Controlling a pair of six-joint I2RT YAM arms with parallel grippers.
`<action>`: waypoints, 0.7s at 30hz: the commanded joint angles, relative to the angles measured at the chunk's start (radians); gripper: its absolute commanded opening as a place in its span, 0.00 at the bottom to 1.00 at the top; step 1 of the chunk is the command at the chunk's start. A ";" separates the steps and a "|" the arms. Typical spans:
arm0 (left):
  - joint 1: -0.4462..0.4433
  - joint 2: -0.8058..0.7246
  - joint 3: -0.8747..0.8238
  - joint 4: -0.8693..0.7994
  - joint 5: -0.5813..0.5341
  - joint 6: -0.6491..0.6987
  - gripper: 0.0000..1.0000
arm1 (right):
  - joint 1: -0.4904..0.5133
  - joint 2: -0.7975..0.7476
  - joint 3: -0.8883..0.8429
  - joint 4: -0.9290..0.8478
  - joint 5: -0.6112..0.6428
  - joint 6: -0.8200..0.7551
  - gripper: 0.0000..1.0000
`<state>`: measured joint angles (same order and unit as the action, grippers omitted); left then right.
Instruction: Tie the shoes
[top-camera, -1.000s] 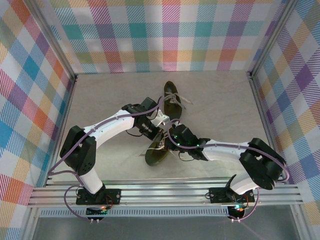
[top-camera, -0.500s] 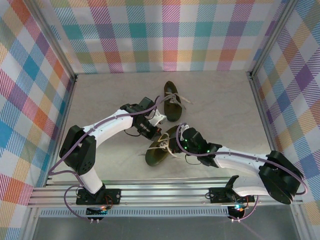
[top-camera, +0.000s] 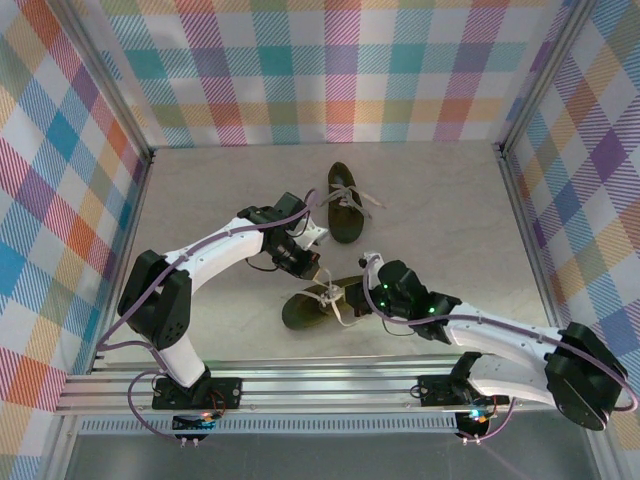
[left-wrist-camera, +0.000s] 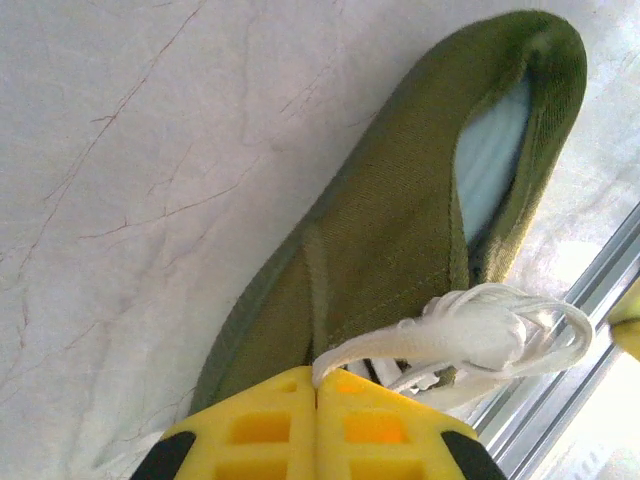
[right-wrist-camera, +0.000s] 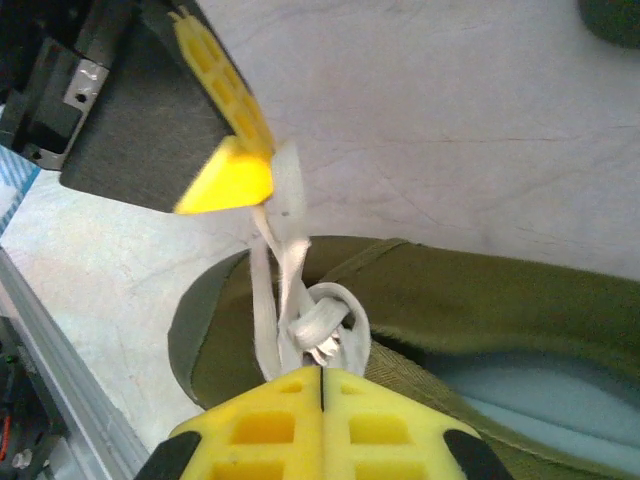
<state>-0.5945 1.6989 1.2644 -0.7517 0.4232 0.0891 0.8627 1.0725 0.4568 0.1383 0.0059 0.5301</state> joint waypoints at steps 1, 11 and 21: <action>0.016 -0.003 -0.014 -0.001 -0.021 -0.017 0.00 | -0.013 -0.043 -0.014 -0.027 0.062 -0.007 0.00; 0.016 -0.016 -0.020 0.009 0.037 -0.010 0.00 | -0.030 -0.047 0.009 -0.112 0.079 0.011 0.00; -0.027 -0.089 -0.085 0.063 0.143 0.021 0.00 | -0.028 0.037 0.102 -0.129 -0.003 0.152 0.34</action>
<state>-0.6132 1.6619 1.2018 -0.7067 0.5228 0.0975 0.8360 1.0866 0.5194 0.0208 0.0132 0.6052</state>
